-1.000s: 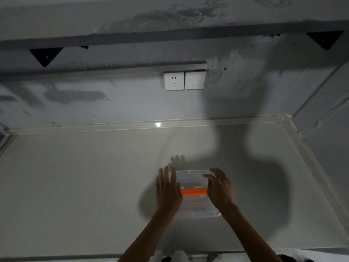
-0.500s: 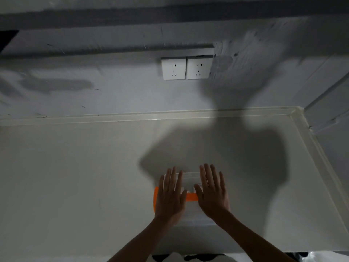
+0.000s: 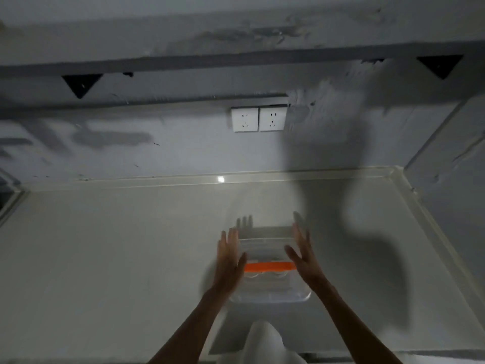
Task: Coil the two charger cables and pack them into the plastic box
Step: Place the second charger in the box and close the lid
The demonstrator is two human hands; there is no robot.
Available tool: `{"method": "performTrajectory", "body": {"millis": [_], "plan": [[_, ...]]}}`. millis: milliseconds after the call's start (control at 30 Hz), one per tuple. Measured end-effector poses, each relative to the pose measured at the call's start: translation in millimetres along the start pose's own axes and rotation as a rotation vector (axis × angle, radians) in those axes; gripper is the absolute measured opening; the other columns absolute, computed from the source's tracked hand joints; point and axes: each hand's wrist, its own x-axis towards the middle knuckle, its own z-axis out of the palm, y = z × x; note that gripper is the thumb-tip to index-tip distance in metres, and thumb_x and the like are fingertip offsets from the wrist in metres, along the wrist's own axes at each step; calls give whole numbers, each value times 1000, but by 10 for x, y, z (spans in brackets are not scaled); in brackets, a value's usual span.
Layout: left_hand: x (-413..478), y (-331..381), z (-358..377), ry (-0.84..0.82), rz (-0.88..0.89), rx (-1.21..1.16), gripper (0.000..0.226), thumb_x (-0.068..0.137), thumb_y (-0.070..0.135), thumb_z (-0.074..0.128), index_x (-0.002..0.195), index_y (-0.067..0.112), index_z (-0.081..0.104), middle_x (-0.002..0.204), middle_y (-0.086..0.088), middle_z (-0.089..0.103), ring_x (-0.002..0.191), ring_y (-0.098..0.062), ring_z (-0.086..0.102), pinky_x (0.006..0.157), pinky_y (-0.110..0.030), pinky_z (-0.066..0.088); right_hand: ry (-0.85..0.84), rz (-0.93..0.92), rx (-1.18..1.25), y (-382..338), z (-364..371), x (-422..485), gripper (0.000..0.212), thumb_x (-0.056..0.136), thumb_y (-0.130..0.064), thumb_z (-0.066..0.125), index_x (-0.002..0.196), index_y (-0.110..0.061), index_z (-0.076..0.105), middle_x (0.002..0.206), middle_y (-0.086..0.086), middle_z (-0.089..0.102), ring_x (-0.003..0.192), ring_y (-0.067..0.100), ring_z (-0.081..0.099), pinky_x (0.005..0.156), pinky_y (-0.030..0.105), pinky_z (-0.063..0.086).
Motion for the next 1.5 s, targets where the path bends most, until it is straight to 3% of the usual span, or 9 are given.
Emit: {"method": "performTrajectory", "body": {"millis": [133,233,333,467,600,733,1167,1300,1500], "plan": [[-307,-63,-155,132,-368,-169,106,80,78,32,155,11,-3,162,-2,-9,151,-19,-10,121,-38,-7,77,221,172,55,-128,-286,84,95,-25,61,155,-24,2,163,-8,-9,147,17,-25,120,41,-6],[-563,-125,-119,94,-615,-490,104,87,36,70,155,9,-3,164,-13,11,151,-28,15,123,-43,16,45,400,171,109,-99,-489,101,89,-27,68,155,-22,-8,165,3,-8,151,28,-13,123,50,-2],[-765,-132,-11,-45,-873,-990,92,81,33,77,153,17,22,142,-10,49,132,-28,47,108,-44,40,-8,619,421,127,23,-729,106,88,-30,71,152,-33,-14,164,10,9,149,34,19,119,55,20],[-882,-60,208,75,-882,-1295,42,89,29,69,127,16,58,119,-9,65,114,-23,60,99,-39,46,-79,420,460,234,193,-983,82,92,6,59,132,-63,37,155,9,21,137,40,37,105,55,42],[-864,19,247,322,-771,-933,18,90,28,69,100,13,65,84,-6,64,81,-22,61,79,-45,55,45,581,731,141,201,-962,34,97,-15,57,124,-34,57,142,8,39,130,36,44,98,49,47],[-877,162,243,445,-496,-343,11,90,20,64,85,11,66,67,5,61,59,-13,55,53,-21,37,106,715,715,107,156,-858,53,81,-40,74,127,-20,57,121,8,58,117,29,57,95,49,53],[-887,213,212,327,-441,-91,24,100,27,44,101,12,63,89,-9,73,85,-30,68,74,-38,54,44,692,672,150,144,-839,52,80,-54,71,121,-32,49,124,10,55,118,34,53,96,55,47],[-886,265,181,294,-499,-53,25,99,30,45,107,15,63,94,-10,73,93,-32,67,78,-39,51,175,569,458,91,138,-803,55,82,-45,73,124,-10,63,102,13,69,96,30,66,84,38,52],[-907,310,156,240,-551,20,31,100,38,42,117,19,60,104,-8,72,99,-29,67,85,-41,51,374,416,-4,-34,209,-955,49,90,-54,57,132,-29,57,126,5,68,111,30,66,85,39,52]]}}
